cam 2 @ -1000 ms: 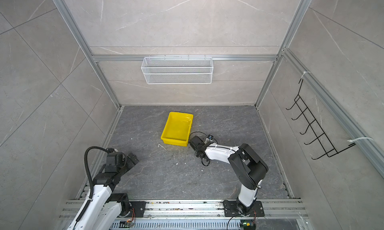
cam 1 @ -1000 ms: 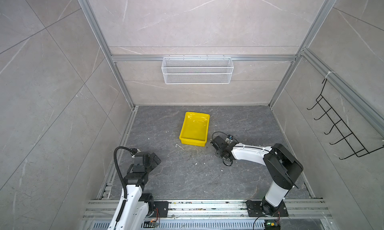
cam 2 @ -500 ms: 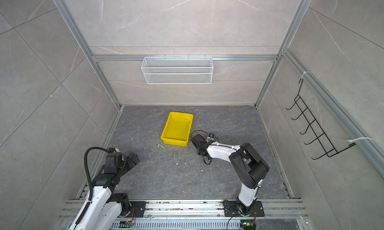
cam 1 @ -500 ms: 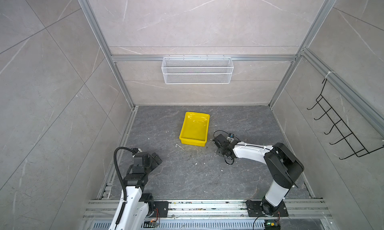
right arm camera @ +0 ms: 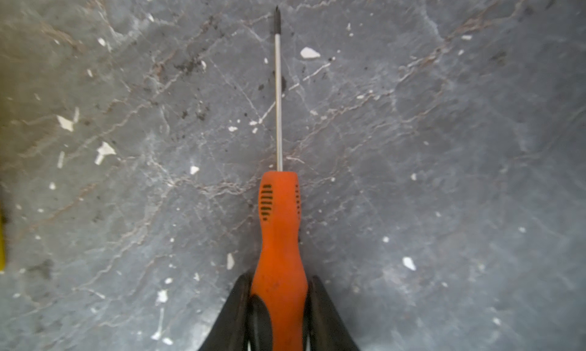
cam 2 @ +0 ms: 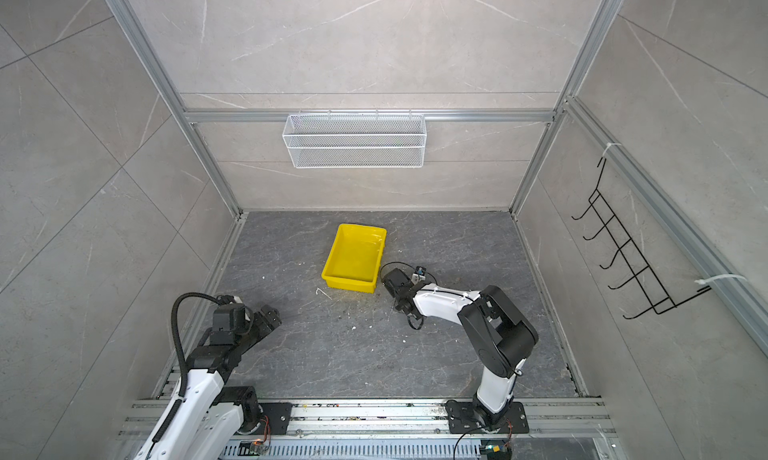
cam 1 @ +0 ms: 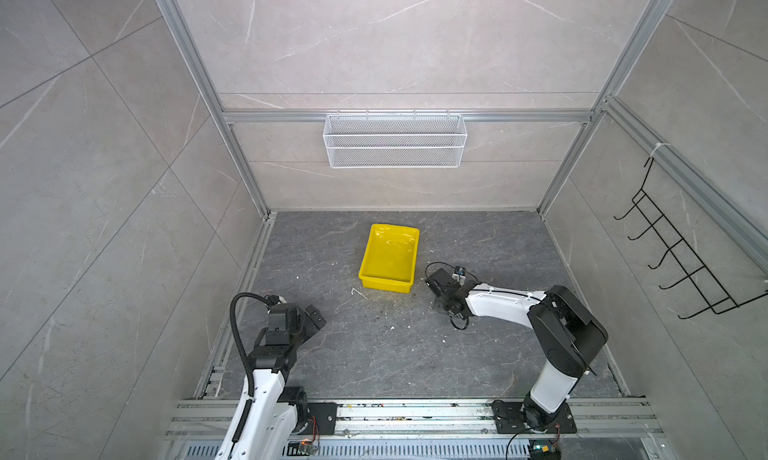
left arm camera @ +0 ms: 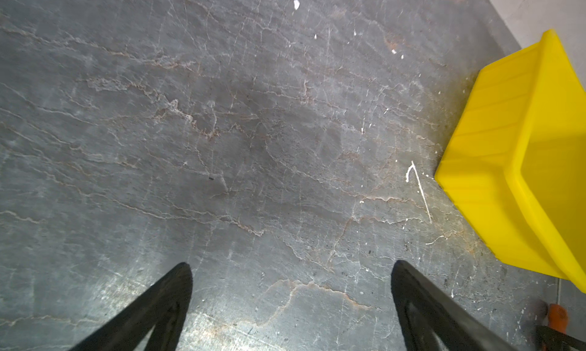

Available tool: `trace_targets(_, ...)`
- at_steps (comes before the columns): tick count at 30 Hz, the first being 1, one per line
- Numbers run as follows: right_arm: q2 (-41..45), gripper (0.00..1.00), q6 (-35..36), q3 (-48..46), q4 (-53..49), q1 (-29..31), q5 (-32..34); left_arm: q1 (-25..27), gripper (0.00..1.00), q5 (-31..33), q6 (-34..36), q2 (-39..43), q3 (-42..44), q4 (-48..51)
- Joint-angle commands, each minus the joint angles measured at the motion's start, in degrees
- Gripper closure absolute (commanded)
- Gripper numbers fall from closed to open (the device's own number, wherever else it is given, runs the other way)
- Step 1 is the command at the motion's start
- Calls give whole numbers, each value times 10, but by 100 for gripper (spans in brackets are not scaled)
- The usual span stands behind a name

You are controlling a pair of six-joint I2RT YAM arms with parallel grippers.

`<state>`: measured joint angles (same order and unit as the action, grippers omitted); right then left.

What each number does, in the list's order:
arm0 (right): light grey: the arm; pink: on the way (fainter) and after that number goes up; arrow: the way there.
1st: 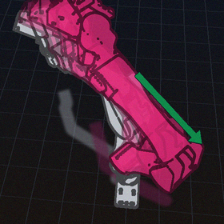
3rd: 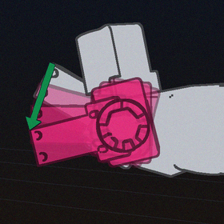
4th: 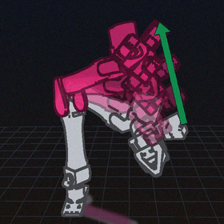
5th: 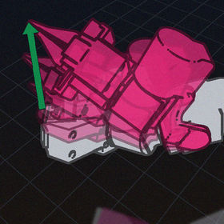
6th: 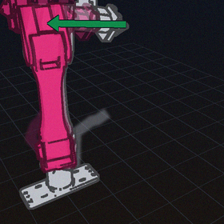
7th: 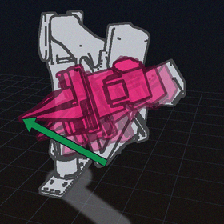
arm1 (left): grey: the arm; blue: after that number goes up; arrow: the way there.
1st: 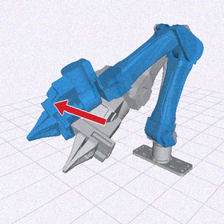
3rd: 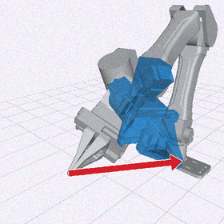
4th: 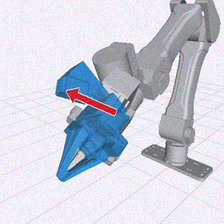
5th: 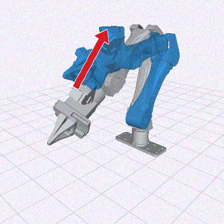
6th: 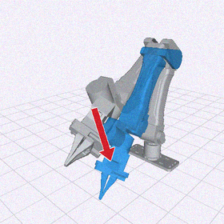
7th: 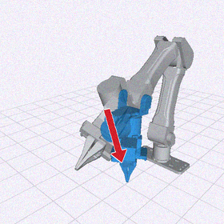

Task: Put the screwdriver in the bin
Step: 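Lower the right gripper and close it on the screwdriver handle, then lift the screwdriver and carry it over the yellow bin with the right gripper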

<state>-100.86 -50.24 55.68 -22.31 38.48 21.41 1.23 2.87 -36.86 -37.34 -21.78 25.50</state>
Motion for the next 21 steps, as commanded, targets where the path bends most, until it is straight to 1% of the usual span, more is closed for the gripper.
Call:
trace_targets(1,42,85,67,-16,-17,-1,4,0,0,-5,7,17,4,-6)
trace_targets(3,63,85,105,-26,-3,1,-19,0,0,-8,7,21,4,-2)
trace_targets(5,80,86,128,-28,-8,4,-25,0,0,-12,8,25,6,-4)
trace_targets(8,99,86,149,-9,-33,8,-33,0,0,-12,7,24,6,-5)
trace_targets(9,103,88,157,3,-41,9,-42,0,0,-12,7,22,7,-6)
trace_targets(11,107,91,182,39,-59,15,-65,0,0,-10,7,17,5,-6)
trace_targets(12,108,91,195,58,-68,20,-72,0,0,-9,7,15,4,-6)
trace_targets(14,106,91,227,103,-84,36,-72,0,0,-3,4,14,3,-4)
trace_targets(16,97,91,245,144,-96,50,-58,0,0,-3,5,18,4,-3)
trace_targets(19,69,91,245,205,-96,59,-51,0,0,-6,5,29,7,-1)
trace_targets(21,41,91,226,240,-81,59,-58,0,0,-7,5,37,9,-2)
